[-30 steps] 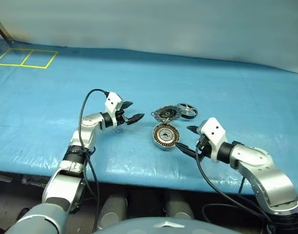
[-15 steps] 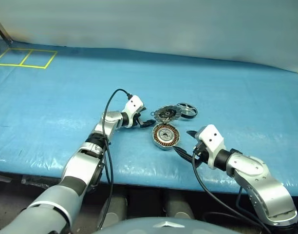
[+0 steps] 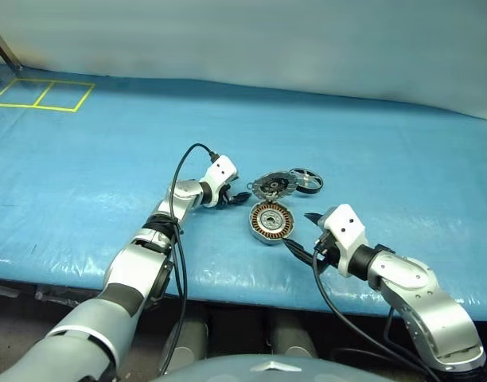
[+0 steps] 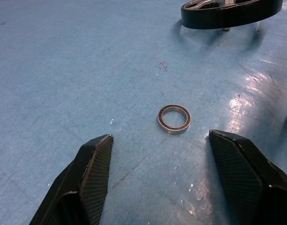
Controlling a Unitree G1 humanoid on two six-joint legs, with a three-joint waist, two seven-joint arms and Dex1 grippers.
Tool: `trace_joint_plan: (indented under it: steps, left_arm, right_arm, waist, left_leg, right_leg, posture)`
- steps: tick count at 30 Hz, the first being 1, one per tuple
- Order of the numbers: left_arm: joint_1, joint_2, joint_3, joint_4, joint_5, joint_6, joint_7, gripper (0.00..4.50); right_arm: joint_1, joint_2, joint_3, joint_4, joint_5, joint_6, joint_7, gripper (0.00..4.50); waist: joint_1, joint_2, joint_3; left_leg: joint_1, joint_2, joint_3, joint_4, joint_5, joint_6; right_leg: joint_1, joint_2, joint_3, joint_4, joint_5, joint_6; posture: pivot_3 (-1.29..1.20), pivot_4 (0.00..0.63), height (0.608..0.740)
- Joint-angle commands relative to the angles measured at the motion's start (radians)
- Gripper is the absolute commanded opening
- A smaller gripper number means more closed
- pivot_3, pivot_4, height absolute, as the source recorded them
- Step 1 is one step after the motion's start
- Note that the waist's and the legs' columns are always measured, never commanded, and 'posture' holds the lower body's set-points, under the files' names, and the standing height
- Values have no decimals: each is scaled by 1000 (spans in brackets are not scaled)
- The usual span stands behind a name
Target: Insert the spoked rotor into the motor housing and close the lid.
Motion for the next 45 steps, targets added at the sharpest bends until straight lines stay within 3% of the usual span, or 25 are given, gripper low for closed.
trace_joint_plan:
  steps: [1,21,30,31,39,45]
  left_arm:
    - [-22,-15,-4,32,24,2,14,3559]
    - [-67,-62,2,93,55,18,82,3559]
    - [-56,-52,4,93,57,28,42,805]
    - [-56,-50,3,93,61,31,49,665]
    - [-39,-19,11,73,55,10,34,670]
    - [22,107,34,-56,-3,-71,-195,670]
  right_arm:
    - [-12,-3,-2,-17,0,-24,-6,4193]
    - [2,3,13,-26,-4,-32,-34,4193]
    - [1,4,10,-25,-5,-36,-41,4193]
    - [-3,4,12,-22,-5,-36,-41,4193]
    - [-19,13,23,6,-10,-47,-39,4193]
    - [5,22,-3,31,13,-66,-25,4193]
  waist:
    - [0,0,0]
    - [1,0,0]
    - [-1,0,0]
    - [-1,0,0]
    - [-4,0,0]
    - [-15,0,0]
  left_leg:
    - [0,0,0,0,0,0]
    - [0,-1,0,1,0,0]
    - [0,0,0,1,0,0]
    - [0,0,0,1,0,0]
    - [1,0,0,1,0,0]
    - [1,0,0,-1,0,0]
  right_leg:
    - [0,0,0,0,0,0]
    - [1,0,0,0,1,1]
    - [1,0,0,0,1,1]
    - [1,0,0,0,1,1]
    - [1,0,0,0,1,1]
    - [0,0,0,0,0,0]
  posture:
    - [0,150,740]
    - [0,150,740]
    - [0,150,740]
    - [0,150,740]
    - [0,150,740]
    - [0,150,740]
